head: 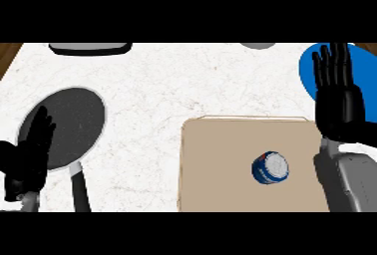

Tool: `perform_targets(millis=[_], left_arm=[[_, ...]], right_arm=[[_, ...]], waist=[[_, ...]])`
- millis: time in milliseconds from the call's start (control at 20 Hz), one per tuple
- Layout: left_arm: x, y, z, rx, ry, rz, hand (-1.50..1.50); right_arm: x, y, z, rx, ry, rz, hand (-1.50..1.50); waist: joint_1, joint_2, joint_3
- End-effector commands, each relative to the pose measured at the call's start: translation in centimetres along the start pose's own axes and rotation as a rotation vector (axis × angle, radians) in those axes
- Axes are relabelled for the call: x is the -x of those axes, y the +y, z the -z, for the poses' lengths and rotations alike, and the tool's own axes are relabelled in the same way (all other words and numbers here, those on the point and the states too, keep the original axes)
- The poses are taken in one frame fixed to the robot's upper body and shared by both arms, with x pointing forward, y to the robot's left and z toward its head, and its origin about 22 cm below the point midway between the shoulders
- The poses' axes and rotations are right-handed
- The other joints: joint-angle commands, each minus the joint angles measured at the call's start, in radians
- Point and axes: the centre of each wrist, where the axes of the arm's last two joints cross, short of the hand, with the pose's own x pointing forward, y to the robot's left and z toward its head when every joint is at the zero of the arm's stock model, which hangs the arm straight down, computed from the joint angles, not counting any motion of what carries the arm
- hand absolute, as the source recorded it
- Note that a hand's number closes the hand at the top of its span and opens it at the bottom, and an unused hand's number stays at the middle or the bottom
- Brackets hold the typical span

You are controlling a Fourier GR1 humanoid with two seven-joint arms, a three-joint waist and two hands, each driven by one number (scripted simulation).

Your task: Pick the can from the tray and place it in the plate

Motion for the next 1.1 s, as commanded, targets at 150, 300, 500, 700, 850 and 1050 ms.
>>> perform_targets(millis=[150,300,500,700,850,1050], left_arm=[[4.1,-2.8,-1.9,0.138,0.189,-0.051,0.0],[3.9,-3.3,-2.2,0.173,0.199,-0.089,0.0],[4.0,-5.6,-3.2,0.301,0.245,-0.166,0.0],[3.8,-6.2,-2.7,0.337,0.241,-0.166,0.0],[4.9,-6.3,-4.0,0.356,0.242,-0.149,0.0],[3.9,-5.6,-1.5,0.347,0.22,-0.168,0.0]], right_arm=[[-3.6,-7.3,-1.7,0.224,0.073,-0.287,1.5],[-2.6,-14.1,-4.2,0.133,0.273,-0.833,1.5],[-3.5,-13.3,-7.4,0.65,0.157,-0.739,-1.5],[-7.4,-9.1,-12.3,0.658,0.092,-0.676,-1.5],[-9.7,-7.6,-14.3,0.621,0.134,-0.734,-1.5],[-11.3,-7.2,-16.7,0.464,0.33,-0.849,-1.5]], waist=[[-0.047,-0.056,-0.005],[-0.119,-0.009,-0.048],[-0.074,-0.058,-0.005],[-0.037,-0.056,-0.003],[-0.009,-0.052,-0.003],[-0.014,-0.049,-0.004]])
